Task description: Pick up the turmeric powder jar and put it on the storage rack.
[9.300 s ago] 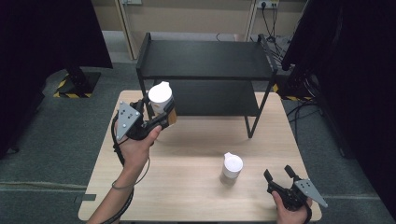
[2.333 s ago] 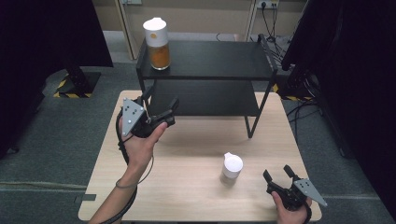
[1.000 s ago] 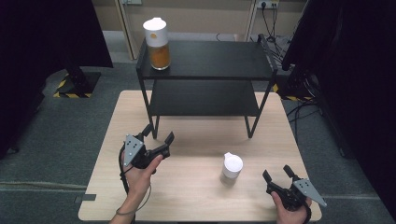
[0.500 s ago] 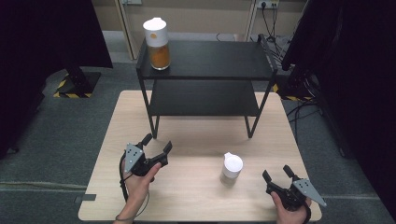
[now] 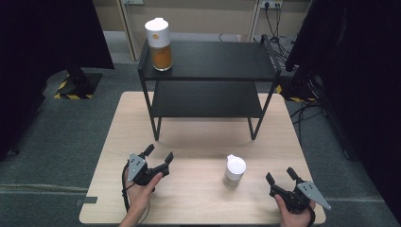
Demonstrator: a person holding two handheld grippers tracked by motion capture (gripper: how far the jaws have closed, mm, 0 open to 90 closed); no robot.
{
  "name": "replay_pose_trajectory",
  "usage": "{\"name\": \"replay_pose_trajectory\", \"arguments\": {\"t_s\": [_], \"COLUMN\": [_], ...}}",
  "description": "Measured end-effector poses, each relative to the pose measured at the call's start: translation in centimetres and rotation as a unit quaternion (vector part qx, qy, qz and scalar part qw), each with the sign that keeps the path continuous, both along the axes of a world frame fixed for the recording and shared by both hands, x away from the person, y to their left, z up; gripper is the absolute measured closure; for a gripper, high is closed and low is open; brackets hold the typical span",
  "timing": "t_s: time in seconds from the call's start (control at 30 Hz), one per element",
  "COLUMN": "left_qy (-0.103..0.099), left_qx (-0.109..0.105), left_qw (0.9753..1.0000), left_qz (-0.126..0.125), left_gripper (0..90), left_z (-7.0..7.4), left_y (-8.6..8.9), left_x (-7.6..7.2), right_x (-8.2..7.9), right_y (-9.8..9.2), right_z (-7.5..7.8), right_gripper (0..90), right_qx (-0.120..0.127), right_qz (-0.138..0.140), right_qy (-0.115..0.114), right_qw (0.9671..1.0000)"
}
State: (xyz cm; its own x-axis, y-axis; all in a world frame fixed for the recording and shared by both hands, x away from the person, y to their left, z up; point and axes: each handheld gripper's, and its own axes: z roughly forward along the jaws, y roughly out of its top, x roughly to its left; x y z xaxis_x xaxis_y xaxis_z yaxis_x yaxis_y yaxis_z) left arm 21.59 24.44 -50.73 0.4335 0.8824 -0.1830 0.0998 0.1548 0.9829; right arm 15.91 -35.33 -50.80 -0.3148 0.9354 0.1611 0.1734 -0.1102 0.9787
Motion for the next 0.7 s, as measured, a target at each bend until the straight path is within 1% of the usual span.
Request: {"name": "replay_pose_trajectory", "arguments": {"t_s": [0.1,0.23,0.47,0.6,0.7], "left_qy": [0.001,0.007,0.009,0.014,0.017], "left_qx": [-0.001,0.002,0.006,0.011,0.013], "left_qw": [1.0000,1.0000,0.9999,0.9998,0.9998], "left_qz": [0.002,0.006,0.006,0.005,0.005], "left_gripper": [15.5,15.5,15.5,15.5,15.5], "left_z": [-0.4,-0.8,-1.1,-1.3,-1.4], "left_y": [0.2,0.2,0.2,0.1,0.0], "left_x": [-0.1,-0.2,-0.1,0.0,0.1], "right_x": [0.0,0.0,0.1,0.1,0.0], "right_y": [0.0,0.0,0.0,0.0,0.0], "right_z": [0.0,0.0,0.1,0.1,0.1], "right_gripper": [8.8,8.7,8.7,8.7,8.7], "right_qx": [0.002,0.001,-0.001,-0.005,-0.003], "right_qz": [0.000,0.001,0.003,0.004,0.004], "right_qy": [0.000,0.000,0.003,0.003,0.002], "right_qw": [1.0000,1.0000,1.0000,1.0000,1.0000]}}
